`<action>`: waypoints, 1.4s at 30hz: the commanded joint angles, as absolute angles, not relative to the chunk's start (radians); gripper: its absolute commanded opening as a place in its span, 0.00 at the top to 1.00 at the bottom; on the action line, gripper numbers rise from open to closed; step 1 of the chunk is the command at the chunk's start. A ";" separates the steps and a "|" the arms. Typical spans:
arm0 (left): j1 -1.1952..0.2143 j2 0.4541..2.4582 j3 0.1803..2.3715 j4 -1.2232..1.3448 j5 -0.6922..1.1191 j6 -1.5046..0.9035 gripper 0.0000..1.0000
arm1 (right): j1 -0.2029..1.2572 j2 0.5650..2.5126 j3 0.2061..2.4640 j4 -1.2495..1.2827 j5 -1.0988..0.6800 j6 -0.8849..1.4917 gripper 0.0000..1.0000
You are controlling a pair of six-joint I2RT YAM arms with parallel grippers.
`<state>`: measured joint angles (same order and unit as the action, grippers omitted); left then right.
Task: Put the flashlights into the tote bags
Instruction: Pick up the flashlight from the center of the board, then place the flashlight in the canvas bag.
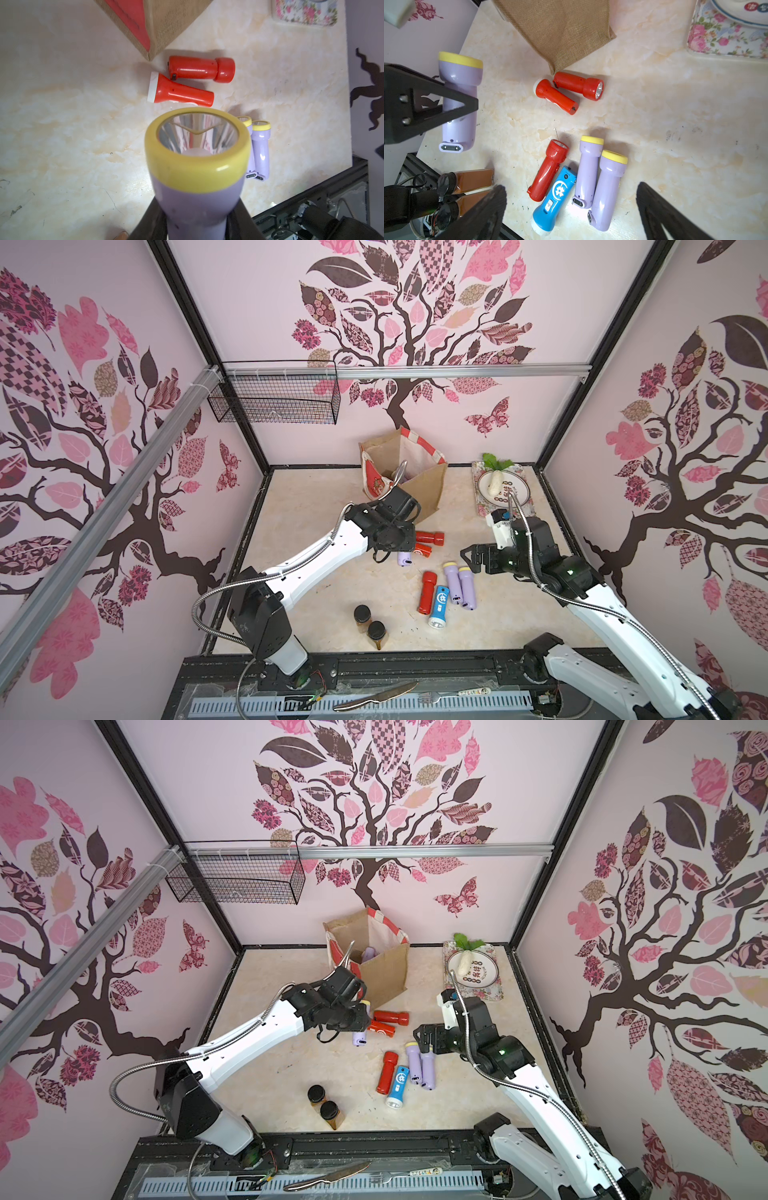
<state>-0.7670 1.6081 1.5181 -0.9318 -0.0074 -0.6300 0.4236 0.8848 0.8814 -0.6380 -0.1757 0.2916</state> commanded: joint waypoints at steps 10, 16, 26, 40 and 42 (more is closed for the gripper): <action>-0.723 1.860 2.114 -1.067 -0.087 -0.474 1.00 | 0.422 0.897 0.939 -0.649 -0.189 0.269 0.00; -0.692 1.982 2.316 -1.072 -0.096 -0.459 1.00 | 0.423 0.904 0.971 -0.691 -0.196 0.249 0.00; -0.623 2.090 2.396 -0.837 -0.076 -0.388 1.00 | 0.421 0.946 1.072 -0.824 -0.186 0.233 0.00; -0.487 2.264 2.501 -0.602 -0.025 -0.436 1.00 | 0.421 0.996 1.180 -0.947 -0.142 0.215 0.01; -0.464 2.281 2.507 -0.585 -0.018 -0.445 1.00 | 0.422 0.999 1.186 -0.961 -0.135 0.215 0.01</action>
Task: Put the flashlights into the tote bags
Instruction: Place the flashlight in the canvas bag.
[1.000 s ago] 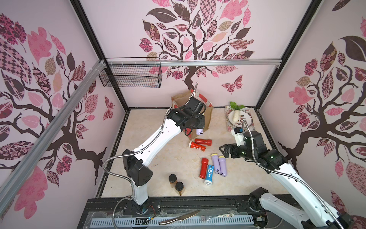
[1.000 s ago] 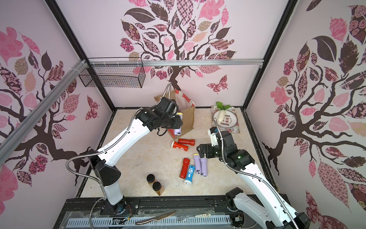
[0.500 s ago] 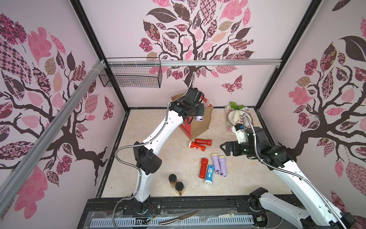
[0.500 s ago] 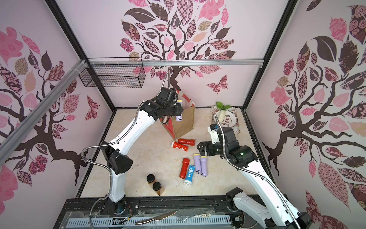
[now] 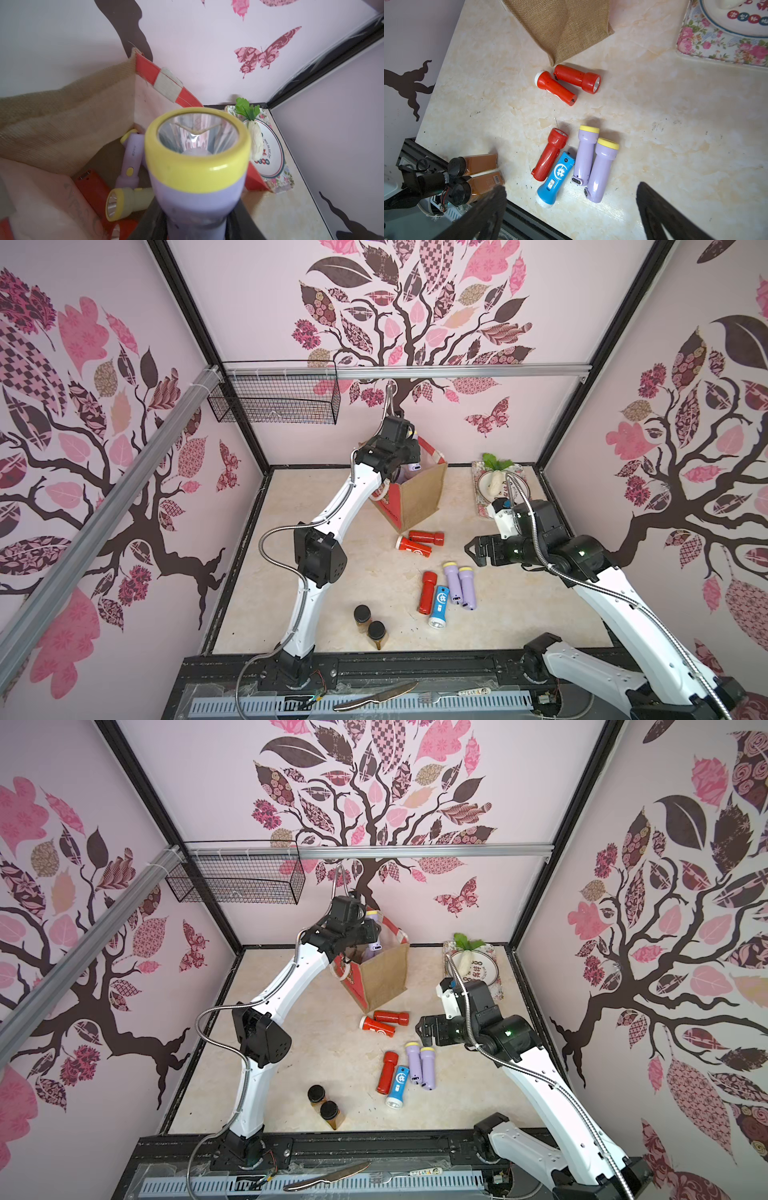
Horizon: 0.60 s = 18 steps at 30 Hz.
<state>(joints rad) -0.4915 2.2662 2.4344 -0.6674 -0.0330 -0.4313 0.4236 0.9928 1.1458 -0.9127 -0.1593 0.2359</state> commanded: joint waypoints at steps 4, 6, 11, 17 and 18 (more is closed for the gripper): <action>-0.429 2.313 2.505 -0.551 -0.014 -0.460 1.00 | 0.422 1.006 1.207 -0.984 -0.119 0.214 0.00; -0.421 2.329 2.507 -0.537 -0.017 -0.458 1.00 | 0.422 1.009 1.217 -0.992 -0.107 0.212 0.00; -0.404 2.382 2.517 -0.556 -0.070 -0.440 1.00 | 0.422 1.022 1.223 -0.987 -0.095 0.224 0.00; -0.374 2.428 2.506 -0.572 -0.106 -0.389 1.00 | 0.422 1.024 1.212 -0.974 -0.087 0.239 0.00; -0.371 2.435 2.506 -0.576 -0.107 -0.382 1.00 | 0.422 1.025 1.213 -0.974 -0.084 0.238 0.00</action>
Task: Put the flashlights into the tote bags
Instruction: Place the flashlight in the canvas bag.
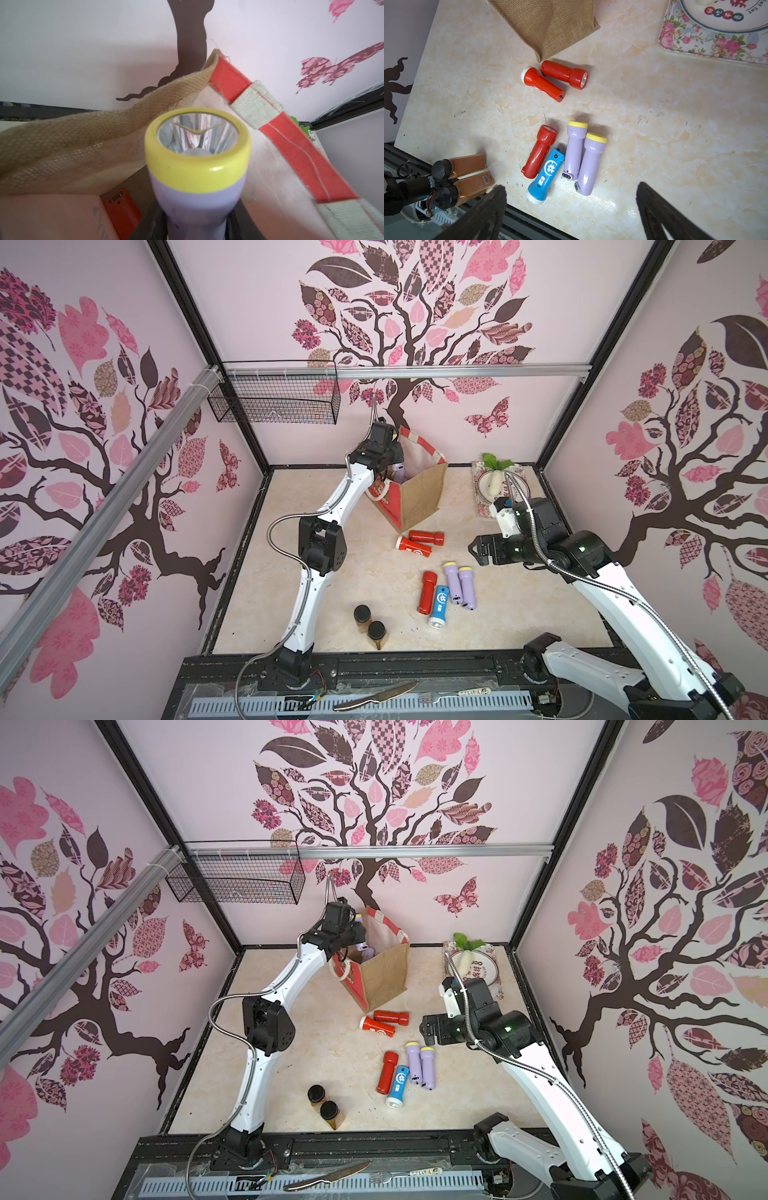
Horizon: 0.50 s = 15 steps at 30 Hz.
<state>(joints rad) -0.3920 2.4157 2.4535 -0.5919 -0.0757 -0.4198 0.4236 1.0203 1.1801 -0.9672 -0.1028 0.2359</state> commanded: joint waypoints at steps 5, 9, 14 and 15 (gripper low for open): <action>-0.362 2.414 2.421 -0.552 -0.101 -0.384 1.00 | 0.422 1.035 1.228 -0.982 -0.061 0.230 0.01; -0.356 2.409 2.391 -0.543 -0.097 -0.380 0.99 | 0.422 1.043 1.235 -0.984 -0.043 0.225 0.00; -0.354 2.410 2.390 -0.532 -0.084 -0.383 0.82 | 0.422 1.052 1.239 -0.980 -0.046 0.227 0.00; -0.354 2.408 2.390 -0.529 -0.083 -0.385 0.78 | 0.421 1.052 1.241 -0.980 -0.047 0.226 0.00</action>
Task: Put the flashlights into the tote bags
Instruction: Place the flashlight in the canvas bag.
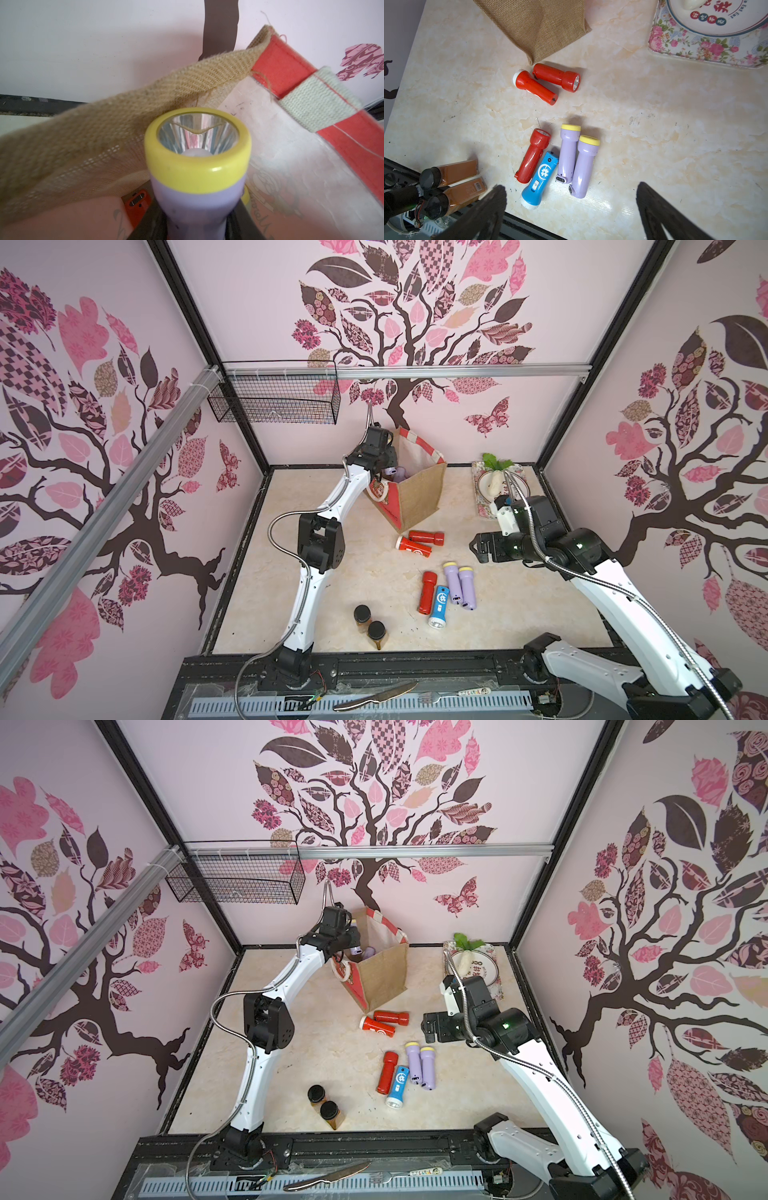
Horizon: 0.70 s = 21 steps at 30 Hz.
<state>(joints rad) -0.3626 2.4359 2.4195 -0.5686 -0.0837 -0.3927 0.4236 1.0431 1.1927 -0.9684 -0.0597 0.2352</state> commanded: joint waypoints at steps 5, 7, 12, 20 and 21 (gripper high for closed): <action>-0.354 2.392 2.379 -0.514 -0.076 -0.398 0.62 | 0.421 1.055 1.253 -0.976 -0.044 0.227 0.00; -0.354 2.382 2.365 -0.504 -0.075 -0.406 0.53 | 0.422 1.051 1.253 -0.974 -0.044 0.231 0.00; -0.355 2.357 2.358 -0.497 -0.066 -0.411 0.38 | 0.422 1.027 1.241 -0.971 -0.046 0.241 0.01; -0.354 2.303 2.383 -0.519 -0.003 -0.448 0.17 | 0.422 0.987 1.226 -0.956 -0.056 0.257 0.00; -0.356 2.289 2.377 -0.519 0.007 -0.454 0.16 | 0.421 0.984 1.223 -0.954 -0.059 0.259 0.00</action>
<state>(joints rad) -0.3622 2.3722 2.3867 -0.5243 -0.0208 -0.4358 0.4236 1.0107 1.2114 -0.9604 -0.0559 0.2489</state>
